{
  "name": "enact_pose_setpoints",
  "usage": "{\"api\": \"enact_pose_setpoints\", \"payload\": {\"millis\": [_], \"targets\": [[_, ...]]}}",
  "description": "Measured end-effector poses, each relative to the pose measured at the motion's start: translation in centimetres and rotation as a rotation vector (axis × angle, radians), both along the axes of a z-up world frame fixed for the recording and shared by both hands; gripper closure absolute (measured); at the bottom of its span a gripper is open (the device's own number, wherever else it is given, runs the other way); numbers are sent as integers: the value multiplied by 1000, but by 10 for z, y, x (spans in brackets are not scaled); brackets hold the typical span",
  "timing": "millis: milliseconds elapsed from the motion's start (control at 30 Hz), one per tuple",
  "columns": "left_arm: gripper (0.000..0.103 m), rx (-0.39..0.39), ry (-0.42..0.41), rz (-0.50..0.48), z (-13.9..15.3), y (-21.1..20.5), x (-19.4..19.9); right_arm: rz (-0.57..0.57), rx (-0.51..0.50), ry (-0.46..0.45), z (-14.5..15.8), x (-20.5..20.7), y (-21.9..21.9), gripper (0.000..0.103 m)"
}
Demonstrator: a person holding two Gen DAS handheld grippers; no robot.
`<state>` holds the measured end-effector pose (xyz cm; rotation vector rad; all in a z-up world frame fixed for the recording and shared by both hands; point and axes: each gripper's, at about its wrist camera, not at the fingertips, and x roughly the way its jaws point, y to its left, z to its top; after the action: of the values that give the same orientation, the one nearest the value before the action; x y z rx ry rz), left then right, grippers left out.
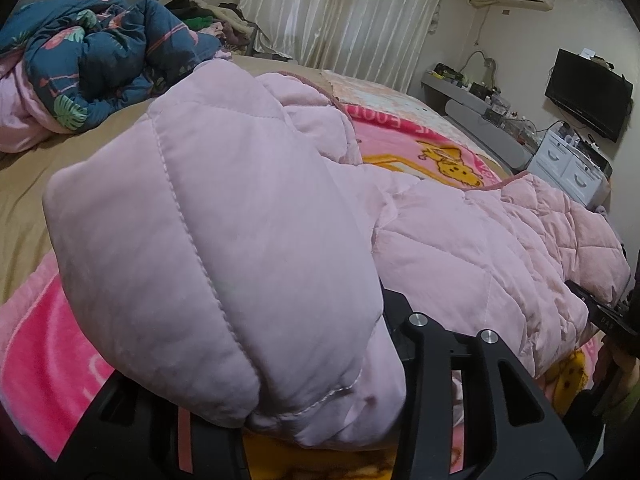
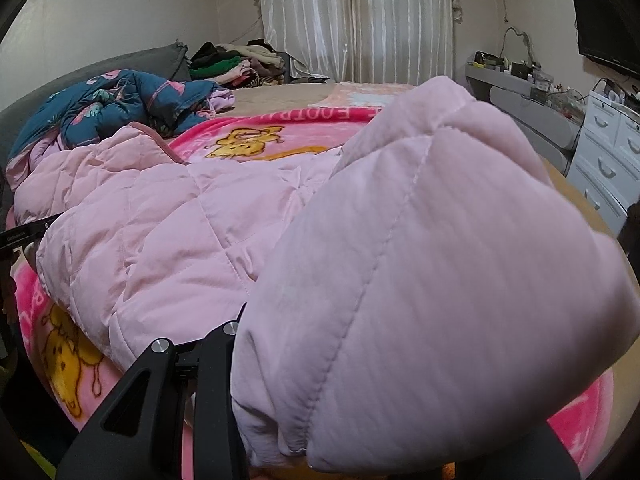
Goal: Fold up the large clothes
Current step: 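Lift the jacket with both grippers and fold it over onto itself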
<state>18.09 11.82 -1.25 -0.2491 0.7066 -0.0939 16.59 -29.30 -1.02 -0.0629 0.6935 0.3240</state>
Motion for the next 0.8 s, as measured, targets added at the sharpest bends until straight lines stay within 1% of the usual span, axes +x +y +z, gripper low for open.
{"api": "enact_pose_setpoints", "payload": {"millis": [100, 333, 600, 800], "targets": [[67, -22, 10, 4, -4, 4, 1, -17, 24, 22, -6, 1, -3, 70], [65, -27, 35, 2, -11, 5, -4, -94, 158, 87, -19, -6, -14, 69], [65, -35, 60, -7, -17, 9, -12, -130, 204, 115, -22, -15, -16, 69], [62, -54, 75, -12, -24, 22, -13, -141, 231, 129, -23, -21, -16, 69]]}}
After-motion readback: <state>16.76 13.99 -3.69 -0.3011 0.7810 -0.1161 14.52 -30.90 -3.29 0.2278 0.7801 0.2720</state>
